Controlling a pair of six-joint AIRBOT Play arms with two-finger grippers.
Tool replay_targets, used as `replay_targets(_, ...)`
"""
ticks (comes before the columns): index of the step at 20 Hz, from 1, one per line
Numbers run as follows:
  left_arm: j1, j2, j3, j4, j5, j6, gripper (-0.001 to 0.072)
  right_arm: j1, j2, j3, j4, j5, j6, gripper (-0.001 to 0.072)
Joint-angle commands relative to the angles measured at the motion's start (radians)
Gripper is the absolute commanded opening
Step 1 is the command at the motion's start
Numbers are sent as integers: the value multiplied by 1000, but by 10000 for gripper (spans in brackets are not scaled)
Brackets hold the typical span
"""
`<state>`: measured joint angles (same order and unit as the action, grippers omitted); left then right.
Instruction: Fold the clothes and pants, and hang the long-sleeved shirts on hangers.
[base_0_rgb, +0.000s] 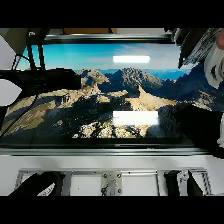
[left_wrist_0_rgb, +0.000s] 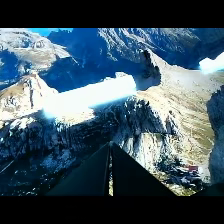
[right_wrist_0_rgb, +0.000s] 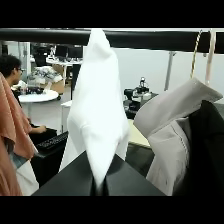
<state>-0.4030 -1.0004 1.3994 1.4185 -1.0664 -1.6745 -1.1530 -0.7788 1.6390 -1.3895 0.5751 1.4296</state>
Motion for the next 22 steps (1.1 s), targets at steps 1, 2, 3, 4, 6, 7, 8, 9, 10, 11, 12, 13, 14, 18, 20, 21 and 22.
replay_targets(1,0,-1,0,1,-16,2,16,-1,-9,1,-31,0,0,6)
replay_targets(2,0,-1,0,1,-29,2,15,-1,-20,1,-50,0,0,6)
replay_targets(3,0,0,0,2,-32,2,16,-3,-34,1,-59,0,0,5)
replay_targets(4,0,0,0,1,-32,2,16,-18,-48,1,-58,0,1,5)
replay_targets(6,0,-1,0,1,-32,2,15,-49,-65,1,-58,-3,42,5)
replay_targets(7,0,-1,0,1,-32,2,15,-76,-73,1,-58,-3,72,5)
replay_targets(8,0,0,0,1,-33,2,15,-100,-81,1,-58,-3,99,5)
replay_targets(9,0,0,0,1,-34,2,16,-124,-91,1,-57,-3,127,5)
replay_targets(10,0,-1,0,1,-34,2,16,-143,-100,1,-56,-2,155,6)
replay_targets(11,0,-1,0,1,-34,2,16,-159,-108,1,-54,-1,175,6)
replay_targets(12,0,-1,0,1,-34,2,15,-172,-116,1,-53,-3,187,5)
replay_targets(13,0,-1,0,0,-34,2,15,-180,-124,1,-54,-3,195,5)
replay_targets(14,0,-1,0,0,-35,2,15,-183,-132,1,-54,-3,195,6)
replay_targets(18,0,-1,0,0,-70,2,15,-183,-162,1,-54,12,195,5)
replay_targets(20,0,-1,0,0,-95,2,15,-183,-174,1,-54,42,195,6)
replay_targets(21,0,-1,0,-1,-98,2,15,-183,-177,1,-54,54,194,8)
replay_targets(22,0,-1,0,-5,-98,2,15,-183,-179,1,-54,58,194,14)
